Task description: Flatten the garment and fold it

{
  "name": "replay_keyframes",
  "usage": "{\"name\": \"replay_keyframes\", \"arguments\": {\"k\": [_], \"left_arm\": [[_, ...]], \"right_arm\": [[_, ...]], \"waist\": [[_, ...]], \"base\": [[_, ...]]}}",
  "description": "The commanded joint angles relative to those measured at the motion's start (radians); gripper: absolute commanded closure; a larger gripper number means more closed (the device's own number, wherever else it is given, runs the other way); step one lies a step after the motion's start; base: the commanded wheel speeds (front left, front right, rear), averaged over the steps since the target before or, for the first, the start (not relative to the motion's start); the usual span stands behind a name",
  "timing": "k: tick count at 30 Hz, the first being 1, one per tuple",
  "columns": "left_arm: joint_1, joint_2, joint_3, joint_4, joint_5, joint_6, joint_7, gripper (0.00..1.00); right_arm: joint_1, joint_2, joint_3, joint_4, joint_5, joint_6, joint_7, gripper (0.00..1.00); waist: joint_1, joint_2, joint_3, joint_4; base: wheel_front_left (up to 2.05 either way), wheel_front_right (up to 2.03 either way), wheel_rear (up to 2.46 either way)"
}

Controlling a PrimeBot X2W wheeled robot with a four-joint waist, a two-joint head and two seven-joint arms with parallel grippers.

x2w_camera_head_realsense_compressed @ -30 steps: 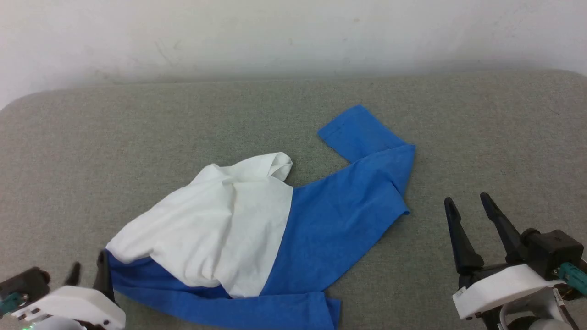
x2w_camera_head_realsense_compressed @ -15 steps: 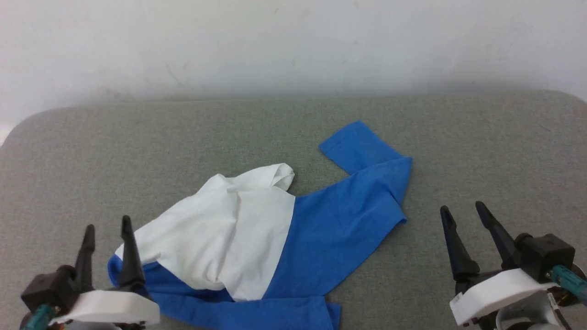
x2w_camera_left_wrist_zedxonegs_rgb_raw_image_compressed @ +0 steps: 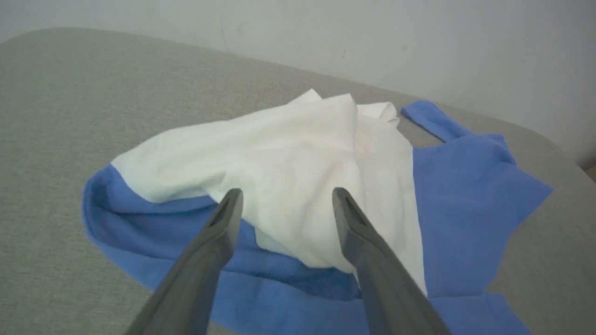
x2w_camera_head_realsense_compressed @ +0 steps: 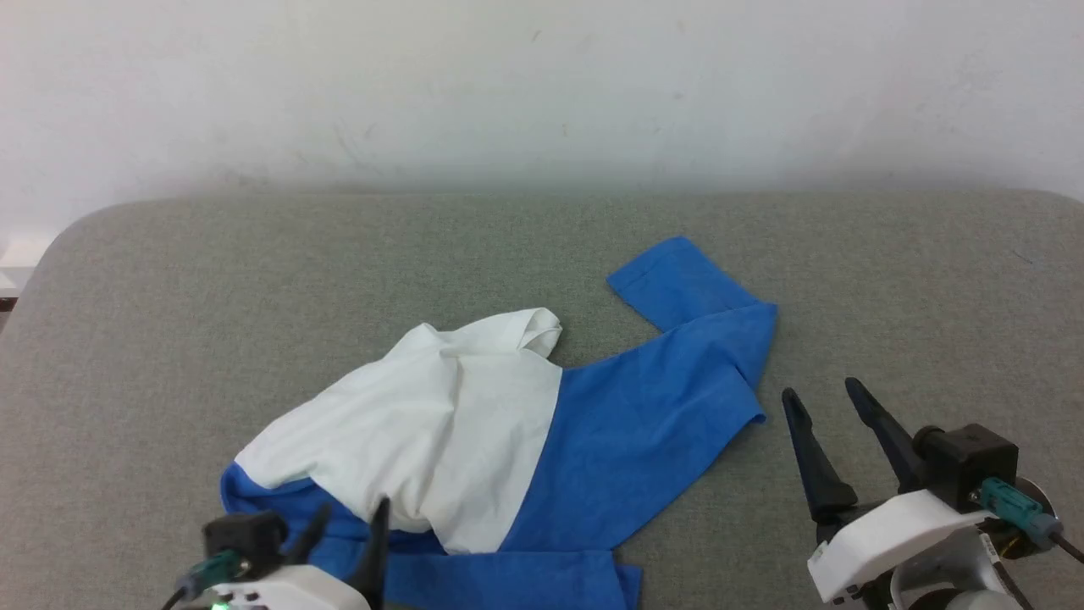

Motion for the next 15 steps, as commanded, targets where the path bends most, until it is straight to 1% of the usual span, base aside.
{"name": "replay_keyframes", "arguments": {"k": [1,6,11,12,13,15], "left_arm": [[0.009,0.015,-0.013,0.013,-0.012,-0.010,0.051,0.00],[-0.013,0.036,-0.086,0.066,-0.037,-0.040,0.233,0.00],[-0.055,0.047,-0.138,0.145,-0.047,-0.055,0.369,0.00],[-0.062,0.051,-0.147,0.166,-0.046,-0.056,0.395,0.07],[-0.066,0.054,-0.159,0.183,-0.046,-0.059,0.422,0.33],[-0.068,0.055,-0.178,0.208,-0.052,-0.061,0.473,0.73]], "right_arm": [[-0.001,0.001,0.002,-0.002,-0.008,-0.001,-0.001,0.00],[0.006,0.001,0.010,-0.006,-0.002,-0.001,-0.002,0.00],[0.002,0.001,0.017,-0.010,0.000,-0.001,-0.003,0.00],[0.001,0.001,0.017,-0.011,0.000,-0.001,-0.003,0.00],[0.001,0.001,0.017,-0.010,0.000,-0.001,-0.003,0.00],[-0.001,0.001,0.017,-0.010,0.000,-0.001,-0.004,0.00]], "waist": [[0.0001,0.0000,-0.001,0.002],[0.0001,0.0000,0.005,0.003],[0.0001,0.0000,0.023,-0.005],[0.0001,0.0000,0.026,-0.007],[0.0001,0.0000,0.028,-0.009],[0.0001,0.0000,0.031,-0.012]], "base": [[0.00,0.00,0.00],[0.00,0.00,0.00],[0.00,0.00,0.00],[0.00,0.00,0.00],[0.00,0.00,0.00],[0.00,0.00,0.00]]}}
